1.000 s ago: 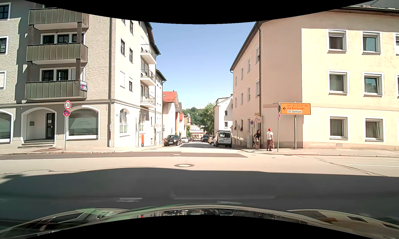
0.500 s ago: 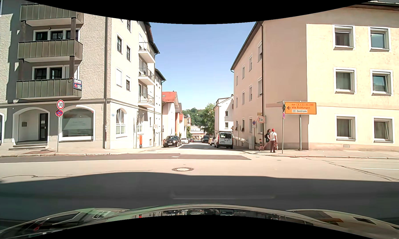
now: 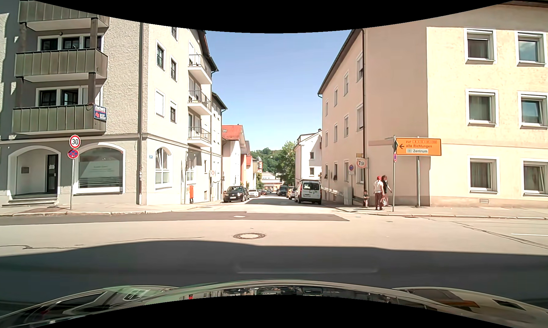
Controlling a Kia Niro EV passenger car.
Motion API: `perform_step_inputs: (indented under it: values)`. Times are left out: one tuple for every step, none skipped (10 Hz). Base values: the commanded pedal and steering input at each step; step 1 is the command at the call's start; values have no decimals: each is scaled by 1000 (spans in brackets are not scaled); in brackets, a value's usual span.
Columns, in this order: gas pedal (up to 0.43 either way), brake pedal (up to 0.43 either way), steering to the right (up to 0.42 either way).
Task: Follow the waypoints while adhering to traffic rules and regulations
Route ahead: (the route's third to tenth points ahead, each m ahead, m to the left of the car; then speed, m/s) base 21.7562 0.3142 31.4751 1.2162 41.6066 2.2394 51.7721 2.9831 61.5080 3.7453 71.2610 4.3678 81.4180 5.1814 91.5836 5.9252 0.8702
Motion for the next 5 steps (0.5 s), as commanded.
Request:
perform_step_inputs:
  values:
    - [0,220,-6]
    - [0,220,-6]
    - [0,220,-6]
    - [0,220,-6]
    - [0,220,-6]
